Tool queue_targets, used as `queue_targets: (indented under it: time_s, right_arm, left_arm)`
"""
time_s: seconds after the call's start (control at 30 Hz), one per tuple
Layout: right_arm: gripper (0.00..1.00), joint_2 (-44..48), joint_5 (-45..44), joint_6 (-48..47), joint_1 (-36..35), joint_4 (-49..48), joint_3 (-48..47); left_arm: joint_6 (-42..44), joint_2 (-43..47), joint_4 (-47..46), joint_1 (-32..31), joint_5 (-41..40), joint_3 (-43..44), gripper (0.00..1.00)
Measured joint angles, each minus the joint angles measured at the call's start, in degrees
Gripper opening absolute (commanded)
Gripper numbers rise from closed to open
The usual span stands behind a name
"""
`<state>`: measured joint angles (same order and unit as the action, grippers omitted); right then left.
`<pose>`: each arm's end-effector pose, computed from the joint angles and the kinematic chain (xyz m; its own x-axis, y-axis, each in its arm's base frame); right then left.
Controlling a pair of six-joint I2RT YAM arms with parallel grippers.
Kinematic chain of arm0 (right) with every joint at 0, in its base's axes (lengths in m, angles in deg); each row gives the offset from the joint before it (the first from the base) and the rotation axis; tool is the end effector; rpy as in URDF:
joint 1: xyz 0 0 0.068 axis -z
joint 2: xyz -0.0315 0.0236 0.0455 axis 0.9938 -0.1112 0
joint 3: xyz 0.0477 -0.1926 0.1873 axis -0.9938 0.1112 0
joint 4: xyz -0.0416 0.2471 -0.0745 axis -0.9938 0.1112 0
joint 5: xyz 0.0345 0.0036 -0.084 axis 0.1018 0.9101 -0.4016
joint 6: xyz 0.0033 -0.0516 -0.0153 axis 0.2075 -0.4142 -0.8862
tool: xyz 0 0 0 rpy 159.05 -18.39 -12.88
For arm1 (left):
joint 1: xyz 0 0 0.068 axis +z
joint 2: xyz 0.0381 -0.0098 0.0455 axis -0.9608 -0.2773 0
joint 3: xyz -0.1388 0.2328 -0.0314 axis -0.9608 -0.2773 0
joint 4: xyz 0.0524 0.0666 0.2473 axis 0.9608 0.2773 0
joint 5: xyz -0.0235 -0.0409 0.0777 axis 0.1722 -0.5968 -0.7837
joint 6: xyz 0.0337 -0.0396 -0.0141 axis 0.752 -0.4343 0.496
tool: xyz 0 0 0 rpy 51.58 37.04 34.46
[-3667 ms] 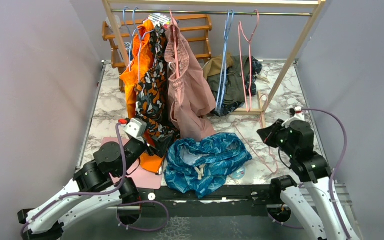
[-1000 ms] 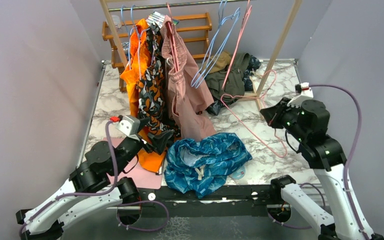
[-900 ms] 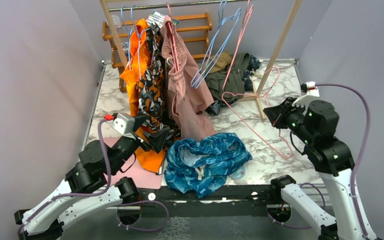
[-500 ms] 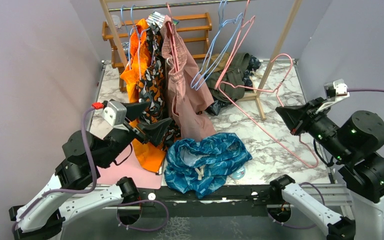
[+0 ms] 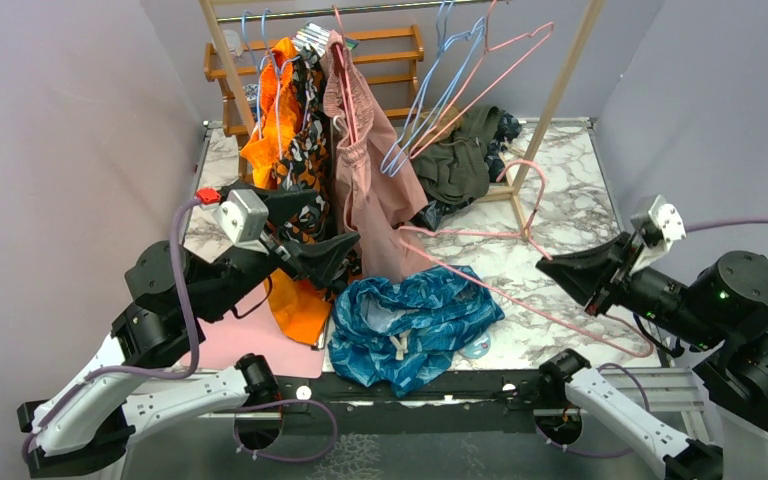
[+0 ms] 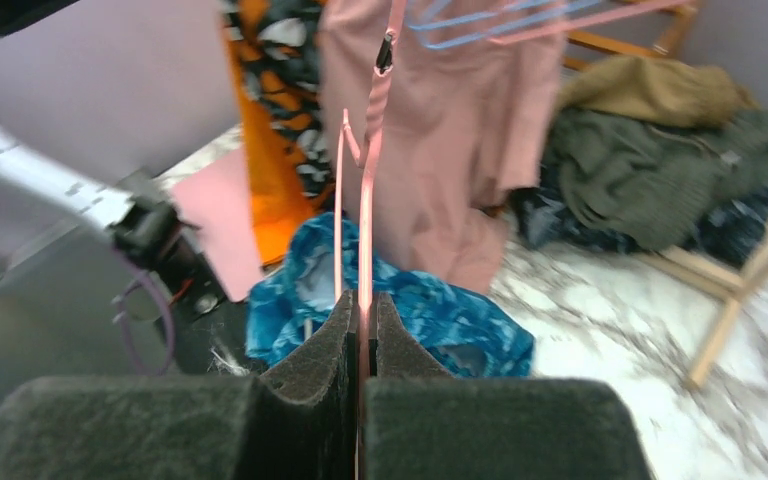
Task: Place the shorts on the hanger
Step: Hang the shorts on the hanger.
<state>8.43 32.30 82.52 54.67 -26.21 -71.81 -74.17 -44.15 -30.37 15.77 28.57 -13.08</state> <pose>0.0208 0.0239 0.4828 -0.1794 0.0056 -0.9838 -0.7109 0.6905 0.1336 0.0562 -0.0805 0.4709 0.0711 -0.1988 -0.9775 0.7680 0.6362 -0.0736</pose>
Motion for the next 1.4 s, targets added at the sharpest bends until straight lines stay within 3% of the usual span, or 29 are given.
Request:
queue_targets:
  time_s: [0.13, 0.33, 0.5, 0.67, 1.03, 1.4]
  right_arm:
    - [0.01, 3.37, 10.36, -1.27, -0.35, -6.27, 5.42]
    - [0.01, 8.9, 23.69, 1.81, -0.37, -28.74, 24.04]
    - [0.01, 5.18, 30.47, 4.83, -0.37, -44.35, 31.67]
    - [0.01, 1.4, 34.56, 8.26, -0.37, -57.75, 37.07]
    - [0.01, 0.74, 40.17, 7.39, -0.57, -68.0, 40.37]
    - [0.01, 1.49, 39.41, -0.7, -1.36, -68.0, 43.6]
  left_arm:
    - [0.87, -1.42, -1.27, 0.0, 3.85, 2.14, 0.99]
    - [1.14, -4.13, -5.07, 0.0, 14.51, 2.47, 0.99]
    - [1.51, -7.98, -5.4, 0.0, 24.81, 3.04, 0.99]
    - [3.58, -10.08, -2.51, 0.0, 29.33, 3.08, 0.99]
    - [8.28, -10.78, 1.44, 0.02, 31.3, 3.08, 0.85]
    - [9.35, -16.52, 4.17, 0.02, 36.17, 3.08, 0.73]
